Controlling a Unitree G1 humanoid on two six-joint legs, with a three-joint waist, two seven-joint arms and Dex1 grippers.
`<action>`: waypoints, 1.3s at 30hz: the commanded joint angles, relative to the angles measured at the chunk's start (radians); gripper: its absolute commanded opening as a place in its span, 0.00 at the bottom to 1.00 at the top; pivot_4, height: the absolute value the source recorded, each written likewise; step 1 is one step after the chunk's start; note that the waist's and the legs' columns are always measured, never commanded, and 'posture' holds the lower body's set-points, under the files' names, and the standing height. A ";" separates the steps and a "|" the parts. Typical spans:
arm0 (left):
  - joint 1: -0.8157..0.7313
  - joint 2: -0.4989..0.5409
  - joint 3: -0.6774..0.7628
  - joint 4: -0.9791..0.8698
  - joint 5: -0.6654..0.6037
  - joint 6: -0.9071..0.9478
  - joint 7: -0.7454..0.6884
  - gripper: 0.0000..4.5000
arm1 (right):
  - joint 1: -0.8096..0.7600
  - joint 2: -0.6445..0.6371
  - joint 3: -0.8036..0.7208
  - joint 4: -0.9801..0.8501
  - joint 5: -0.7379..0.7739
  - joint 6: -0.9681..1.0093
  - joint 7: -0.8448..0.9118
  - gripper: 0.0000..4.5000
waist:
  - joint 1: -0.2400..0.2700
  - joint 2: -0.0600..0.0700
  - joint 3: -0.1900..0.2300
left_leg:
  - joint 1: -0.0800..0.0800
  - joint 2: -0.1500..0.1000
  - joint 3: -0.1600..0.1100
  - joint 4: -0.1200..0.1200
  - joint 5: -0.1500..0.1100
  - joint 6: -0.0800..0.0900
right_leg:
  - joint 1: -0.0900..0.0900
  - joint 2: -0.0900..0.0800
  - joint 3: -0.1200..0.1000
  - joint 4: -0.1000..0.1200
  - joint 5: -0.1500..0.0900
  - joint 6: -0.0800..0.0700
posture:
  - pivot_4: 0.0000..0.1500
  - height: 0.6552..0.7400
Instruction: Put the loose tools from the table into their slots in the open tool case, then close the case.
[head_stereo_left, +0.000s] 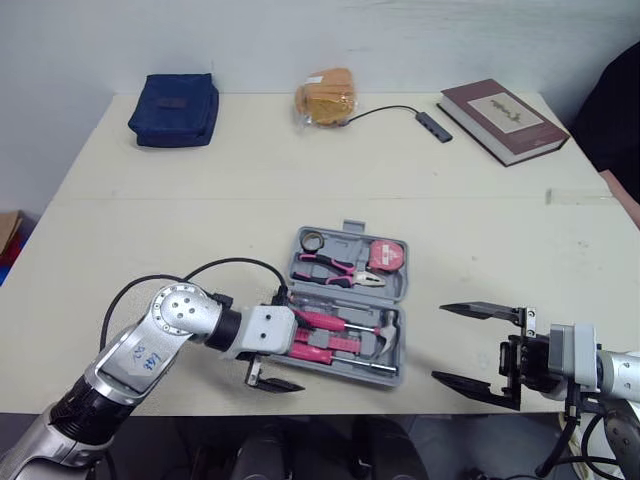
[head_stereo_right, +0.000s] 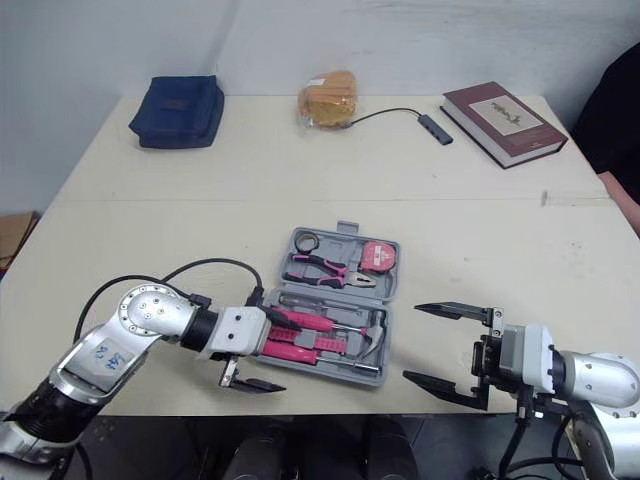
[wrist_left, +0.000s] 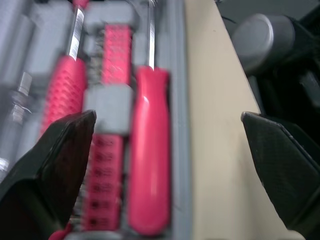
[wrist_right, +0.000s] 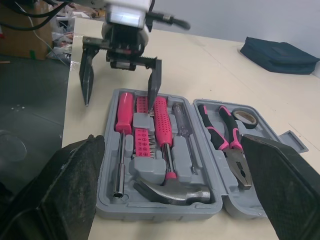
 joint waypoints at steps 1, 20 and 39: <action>-0.012 -0.010 0.062 0.009 -0.076 -0.075 -0.045 0.99 | -0.005 0.004 -0.014 0.015 0.001 -0.028 0.003 1.00 | 0.000 0.000 0.000 | 0.000 0.000 0.000 0.000 0.000 0.000 | 0.000 0.000 0.000 0.000 0.000 0.000 | 1.00 1.00; 0.097 -0.159 0.009 0.253 0.004 -0.298 -0.015 0.01 | 0.028 0.014 -0.013 0.071 -0.019 -0.081 0.006 1.00 | -0.002 0.000 0.000 | 0.001 0.000 -0.001 0.000 0.001 -0.001 | 0.000 0.000 0.000 0.001 0.000 0.000 | 1.00 1.00; 0.094 -0.081 -0.133 0.318 0.194 -0.191 0.046 0.01 | 0.037 0.023 -0.003 0.093 -0.042 -0.090 -0.017 1.00 | -0.004 0.004 -0.010 | 0.018 0.004 -0.003 -0.003 -0.005 0.004 | 0.017 0.001 -0.002 -0.003 -0.001 -0.003 | 1.00 1.00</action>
